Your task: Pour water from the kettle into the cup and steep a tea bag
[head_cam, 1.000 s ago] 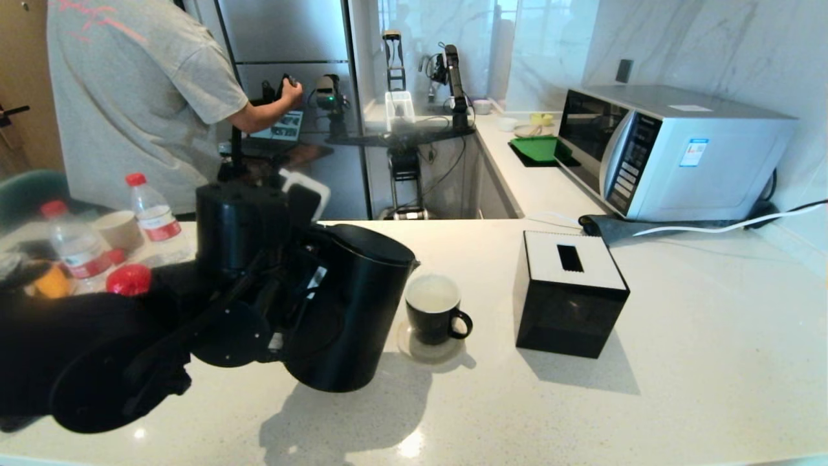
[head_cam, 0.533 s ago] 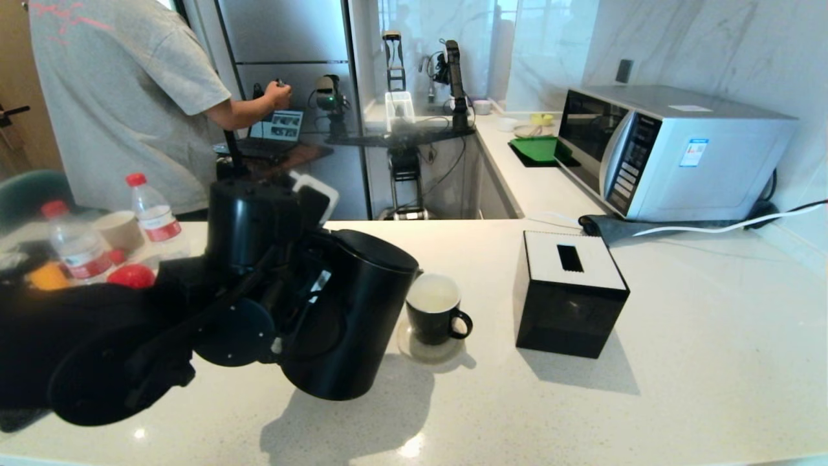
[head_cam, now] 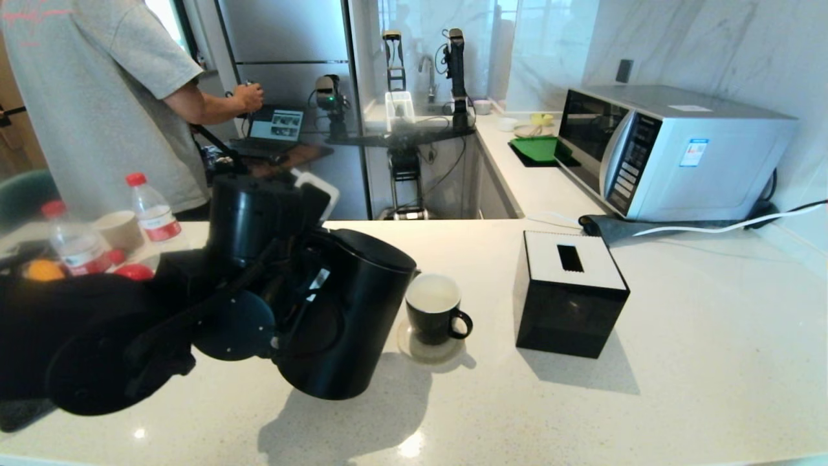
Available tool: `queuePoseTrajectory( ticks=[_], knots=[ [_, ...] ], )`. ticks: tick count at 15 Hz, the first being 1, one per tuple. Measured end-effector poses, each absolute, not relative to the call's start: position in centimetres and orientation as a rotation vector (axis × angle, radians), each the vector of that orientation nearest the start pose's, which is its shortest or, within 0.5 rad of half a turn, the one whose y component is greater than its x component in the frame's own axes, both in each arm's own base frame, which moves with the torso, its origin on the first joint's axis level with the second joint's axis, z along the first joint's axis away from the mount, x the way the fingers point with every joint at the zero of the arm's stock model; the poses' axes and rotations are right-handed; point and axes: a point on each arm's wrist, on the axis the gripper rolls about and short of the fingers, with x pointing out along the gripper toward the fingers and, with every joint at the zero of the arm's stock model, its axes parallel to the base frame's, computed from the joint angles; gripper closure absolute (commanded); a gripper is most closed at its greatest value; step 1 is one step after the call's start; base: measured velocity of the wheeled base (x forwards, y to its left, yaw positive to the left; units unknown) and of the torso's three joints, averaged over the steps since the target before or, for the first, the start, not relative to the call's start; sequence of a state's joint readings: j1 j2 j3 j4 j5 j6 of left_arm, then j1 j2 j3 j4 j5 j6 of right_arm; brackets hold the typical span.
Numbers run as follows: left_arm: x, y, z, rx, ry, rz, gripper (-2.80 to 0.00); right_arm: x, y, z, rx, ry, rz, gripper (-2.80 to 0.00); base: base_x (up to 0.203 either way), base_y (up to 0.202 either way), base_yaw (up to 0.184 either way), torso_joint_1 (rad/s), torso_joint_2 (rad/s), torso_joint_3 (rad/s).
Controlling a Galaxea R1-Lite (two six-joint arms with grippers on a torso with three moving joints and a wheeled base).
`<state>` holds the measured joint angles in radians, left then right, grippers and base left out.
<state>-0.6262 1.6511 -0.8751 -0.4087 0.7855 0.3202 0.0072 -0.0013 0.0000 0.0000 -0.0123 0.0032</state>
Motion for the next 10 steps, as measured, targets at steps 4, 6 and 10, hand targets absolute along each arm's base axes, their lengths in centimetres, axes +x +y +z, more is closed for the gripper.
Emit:
queuePoseTrajectory(
  ticks=[4,6,10],
  knots=[
    [24.58,-15.56,19.48,0.574,0.330,0.115,0.00,-2.29,-0.05,7.55,0.003,-0.001,-0.005,0.00,0.000,0.000,0.000,0.000,0.00,0.000],
    [24.62,-15.52,19.51,0.576,0.333,0.117,0.00,-2.29,-0.04,7.55,0.003,-0.001,-0.005,0.00,0.000,0.000,0.000,0.000,0.00,0.000],
    [24.99,-15.28,19.67,0.612,0.336,0.123,0.00,-2.29,-0.04,7.55,0.003,-0.001,-0.005,0.00,0.000,0.000,0.000,0.000,0.00,0.000]
  ],
)
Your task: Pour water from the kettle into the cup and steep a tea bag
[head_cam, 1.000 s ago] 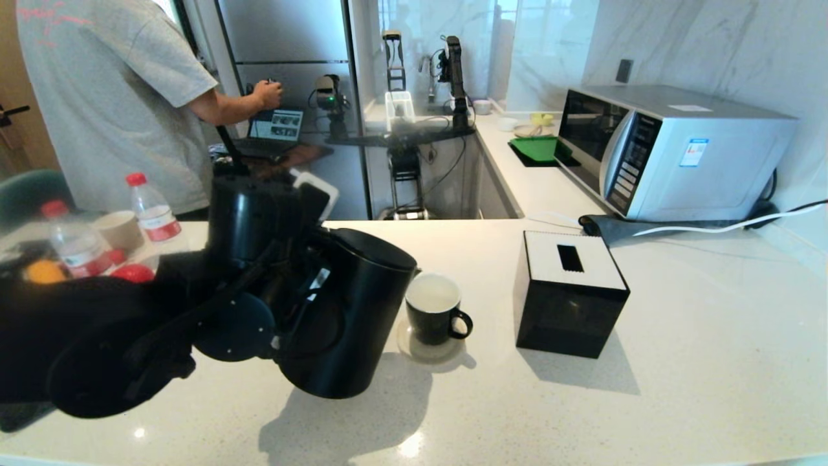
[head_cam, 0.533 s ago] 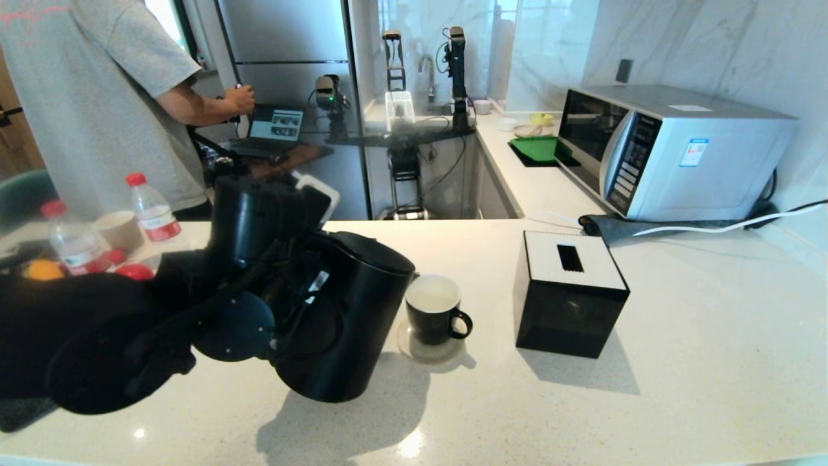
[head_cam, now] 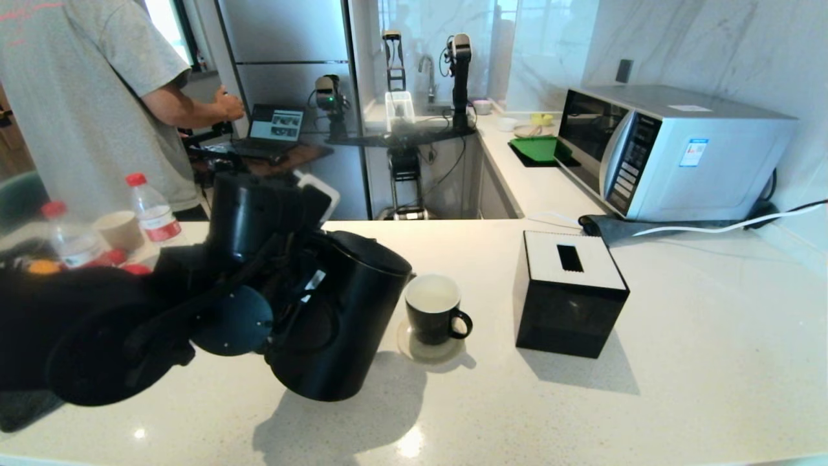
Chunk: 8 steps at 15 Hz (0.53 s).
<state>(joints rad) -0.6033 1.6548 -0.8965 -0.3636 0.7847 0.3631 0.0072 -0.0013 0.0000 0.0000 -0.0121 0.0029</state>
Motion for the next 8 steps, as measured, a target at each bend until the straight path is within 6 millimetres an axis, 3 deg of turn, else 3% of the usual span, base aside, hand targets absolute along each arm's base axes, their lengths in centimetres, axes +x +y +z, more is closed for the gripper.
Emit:
queuePoseTrajectory(
  ticks=[8],
  knots=[
    [26.4,-16.1,20.3,0.595,0.310,0.130,0.00,-2.3,0.0,7.5,0.003,-0.001,-0.005,0.00,0.000,0.000,0.000,0.000,0.00,0.000]
  ],
)
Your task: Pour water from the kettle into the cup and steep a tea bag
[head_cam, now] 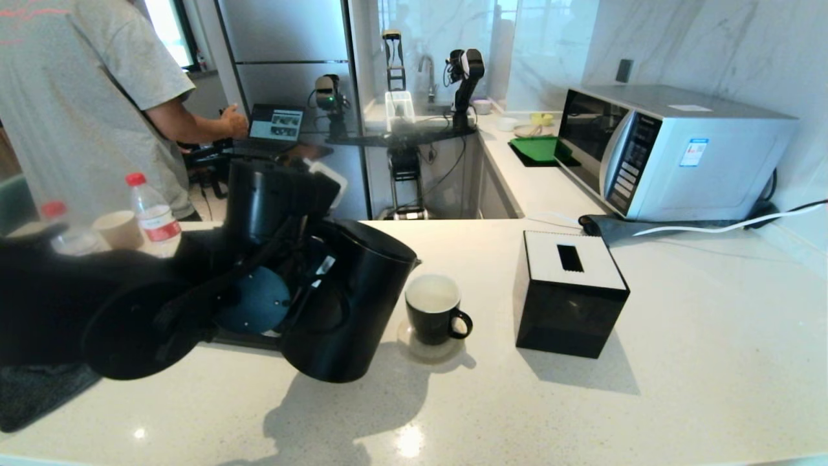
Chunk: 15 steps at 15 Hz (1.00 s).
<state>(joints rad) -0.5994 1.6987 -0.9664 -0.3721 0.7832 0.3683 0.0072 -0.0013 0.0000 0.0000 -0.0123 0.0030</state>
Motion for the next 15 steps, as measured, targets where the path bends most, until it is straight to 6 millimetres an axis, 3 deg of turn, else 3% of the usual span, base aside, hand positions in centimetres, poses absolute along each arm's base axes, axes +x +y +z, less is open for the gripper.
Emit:
queuePoseTrajectory(
  ticks=[15],
  knots=[
    [26.86,-16.40,21.29,0.688,0.295,0.119,0.00,-2.29,-0.04,7.55,0.003,-0.001,-0.005,0.00,0.000,0.000,0.000,0.000,0.00,0.000]
  ],
)
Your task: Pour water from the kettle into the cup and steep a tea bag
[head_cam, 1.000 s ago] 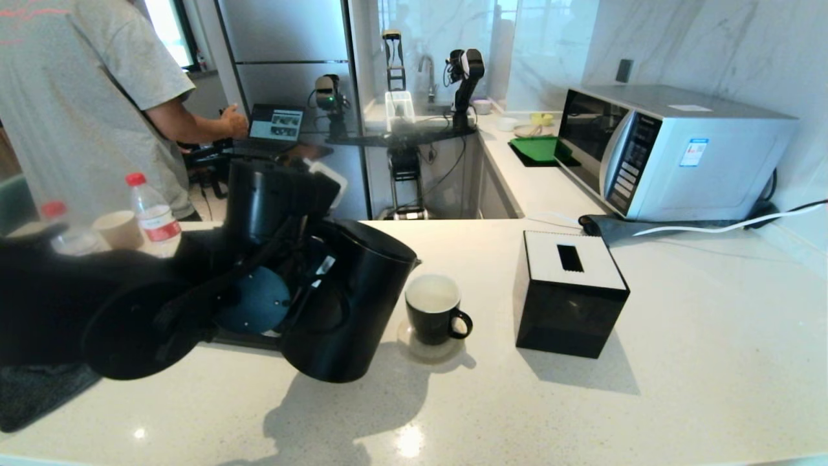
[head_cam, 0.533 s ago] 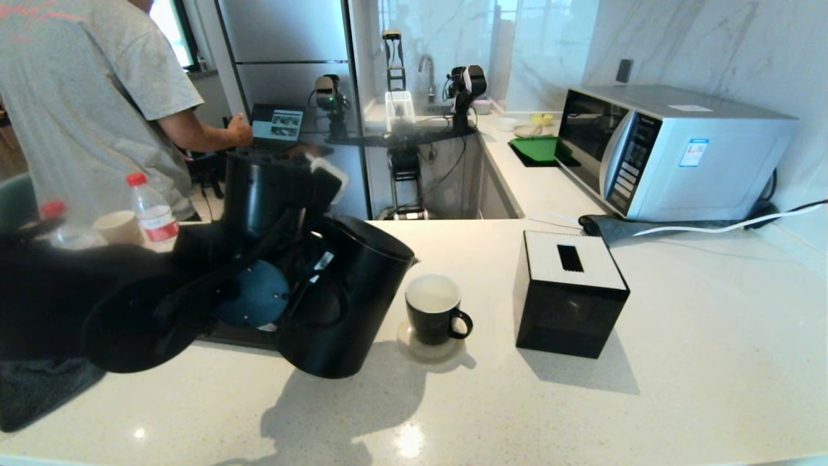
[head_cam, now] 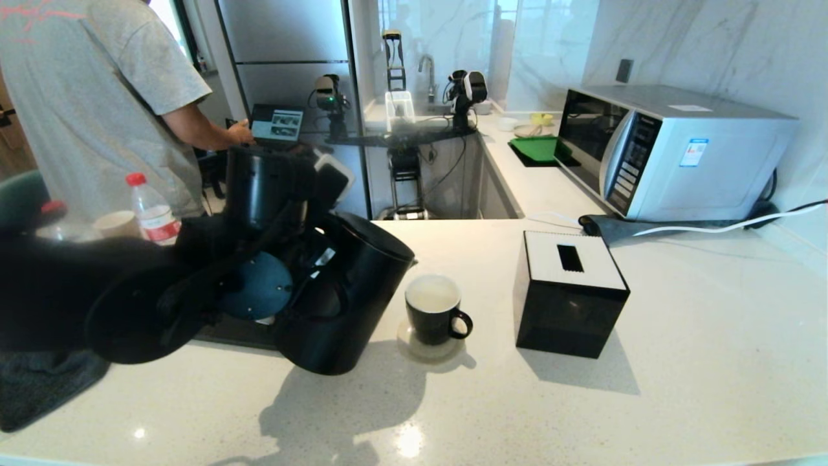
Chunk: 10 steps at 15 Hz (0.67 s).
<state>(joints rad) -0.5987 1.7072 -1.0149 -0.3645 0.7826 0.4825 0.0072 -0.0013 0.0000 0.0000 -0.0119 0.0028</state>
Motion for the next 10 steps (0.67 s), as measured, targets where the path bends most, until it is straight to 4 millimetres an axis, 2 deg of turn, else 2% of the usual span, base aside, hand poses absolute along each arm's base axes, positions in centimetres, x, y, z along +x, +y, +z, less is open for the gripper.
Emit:
queuePoseTrajectory(
  ticks=[10],
  knots=[
    [27.03,-16.85,21.36,0.725,0.291,0.103,0.00,-2.29,-0.04,7.54,0.003,-0.001,-0.005,0.00,0.000,0.000,0.000,0.000,0.00,0.000]
  ],
)
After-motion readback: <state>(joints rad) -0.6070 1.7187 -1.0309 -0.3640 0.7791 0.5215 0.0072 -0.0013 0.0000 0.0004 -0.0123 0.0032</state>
